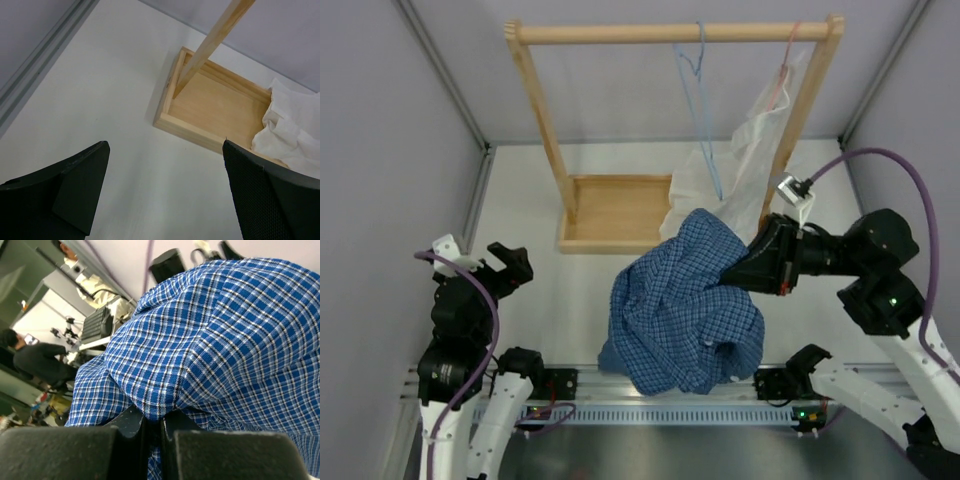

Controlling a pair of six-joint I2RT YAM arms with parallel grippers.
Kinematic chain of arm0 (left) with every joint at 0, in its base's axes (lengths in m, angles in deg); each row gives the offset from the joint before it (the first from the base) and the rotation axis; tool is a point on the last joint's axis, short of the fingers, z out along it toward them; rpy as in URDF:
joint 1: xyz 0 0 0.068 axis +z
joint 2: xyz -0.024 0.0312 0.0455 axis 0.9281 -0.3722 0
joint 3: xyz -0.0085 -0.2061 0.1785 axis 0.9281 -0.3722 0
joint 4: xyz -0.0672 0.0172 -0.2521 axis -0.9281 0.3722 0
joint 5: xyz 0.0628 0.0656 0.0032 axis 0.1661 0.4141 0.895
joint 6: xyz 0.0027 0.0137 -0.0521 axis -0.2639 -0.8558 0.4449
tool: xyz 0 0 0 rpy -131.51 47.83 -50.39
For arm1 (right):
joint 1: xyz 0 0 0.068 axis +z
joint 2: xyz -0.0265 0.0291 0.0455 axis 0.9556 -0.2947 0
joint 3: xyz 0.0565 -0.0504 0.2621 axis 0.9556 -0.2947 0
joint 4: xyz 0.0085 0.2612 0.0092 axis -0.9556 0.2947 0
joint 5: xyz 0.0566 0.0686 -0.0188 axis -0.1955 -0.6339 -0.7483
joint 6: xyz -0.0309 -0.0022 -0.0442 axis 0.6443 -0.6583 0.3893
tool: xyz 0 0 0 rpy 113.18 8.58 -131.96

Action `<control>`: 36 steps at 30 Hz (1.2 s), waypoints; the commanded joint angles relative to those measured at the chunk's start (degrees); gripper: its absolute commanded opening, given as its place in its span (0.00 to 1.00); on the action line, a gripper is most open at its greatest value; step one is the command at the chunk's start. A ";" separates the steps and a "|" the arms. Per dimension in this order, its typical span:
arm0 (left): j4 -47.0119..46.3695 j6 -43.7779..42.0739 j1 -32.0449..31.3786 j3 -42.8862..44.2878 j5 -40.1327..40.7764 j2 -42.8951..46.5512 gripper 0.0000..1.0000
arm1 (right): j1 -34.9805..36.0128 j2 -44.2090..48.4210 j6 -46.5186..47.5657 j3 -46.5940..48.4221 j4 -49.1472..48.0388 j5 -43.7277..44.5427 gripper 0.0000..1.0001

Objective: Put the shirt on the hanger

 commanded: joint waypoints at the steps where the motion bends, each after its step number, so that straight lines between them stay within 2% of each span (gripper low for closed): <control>1: -2.92 0.94 0.04 -0.40 1.46 2.21 0.98 | 1.31 -5.60 -2.11 -3.59 -8.08 2.08 0.00; 3: -3.27 0.76 0.04 -0.49 1.02 3.00 0.98 | 1.58 -8.23 -1.23 -8.86 -9.47 6.47 0.00; 4: -3.45 0.59 0.04 -0.58 0.67 3.00 0.98 | 2.36 -8.95 -2.53 -15.94 -12.62 7.27 0.00; 5: -3.62 0.24 0.04 -0.58 0.14 3.09 0.98 | 2.72 -10.96 -2.89 -19.15 -17.52 8.84 0.00; 7: -3.97 -0.03 0.04 -0.67 -0.91 2.83 0.98 | 3.33 -12.99 -0.11 -26.52 -19.77 10.00 0.07; 8: -3.98 -0.20 0.04 -0.67 -1.00 2.74 0.98 | 3.34 -14.39 2.53 -27.69 -18.73 11.92 0.26; 10: -3.89 -0.38 0.04 -0.67 -1.27 2.30 0.98 | 3.51 -13.97 10.41 -29.89 -8.47 17.44 0.43; 11: -3.98 -0.55 0.04 -0.67 -1.44 2.30 0.98 | 3.51 -11.96 12.81 -30.42 -5.21 22.17 0.57; 12: -3.98 -0.55 0.04 -0.67 -1.62 2.30 0.98 | 3.51 -10.72 14.93 -30.78 0.56 23.52 0.62; 15: -4.24 -0.73 0.04 -0.93 -2.84 1.95 0.98 | 3.78 -3.70 21.52 -29.73 8.68 26.96 0.70; 17: -4.50 -0.56 0.04 -1.19 -5.20 0.90 0.98 | 4.48 -0.10 24.95 -26.22 15.36 27.32 0.80; 20: -4.59 -0.29 0.04 -0.76 -8.11 -3.04 0.98 | 6.23 0.89 27.60 -20.68 20.30 25.74 0.81; 23: -3.72 1.81 0.04 -0.49 -9.08 -7.00 0.98 | 9.83 -0.25 26.20 -18.57 16.29 24.16 0.78; 24: -3.45 2.60 0.04 -0.67 -12.22 -9.97 0.98 | 11.41 -1.04 25.85 -18.21 15.05 24.50 0.77; 26: -2.22 7.34 0.04 -1.10 -16.01 -13.76 0.98 | 17.20 -4.01 27.25 -15.15 15.90 32.12 0.76; 27: -2.31 9.10 0.04 -2.15 -24.56 -17.87 0.98 | 19.05 -4.82 27.77 -13.92 16.87 35.54 0.76; 29: -6.16 13.04 -0.23 -7.42 -31.47 -21.76 0.98 | 21.96 -6.31 28.92 -11.19 18.11 40.39 0.76; 30: -8.17 13.85 -1.10 -9.52 -35.94 -25.00 0.98 | 22.32 -6.23 29.18 -10.83 17.59 40.41 0.77; 32: -14.07 15.87 -3.29 -14.98 -36.60 -27.13 0.98 | 22.41 -5.36 29.10 -11.18 16.27 39.36 0.77; 35: -22.48 19.90 -11.28 -19.89 -35.99 -30.65 0.98 | 22.41 -3.43 29.27 -12.41 14.77 38.48 0.78; 36: -24.17 20.79 -16.52 -20.61 -34.68 -31.88 0.98 | 22.41 -2.98 29.36 -13.28 14.68 38.57 0.78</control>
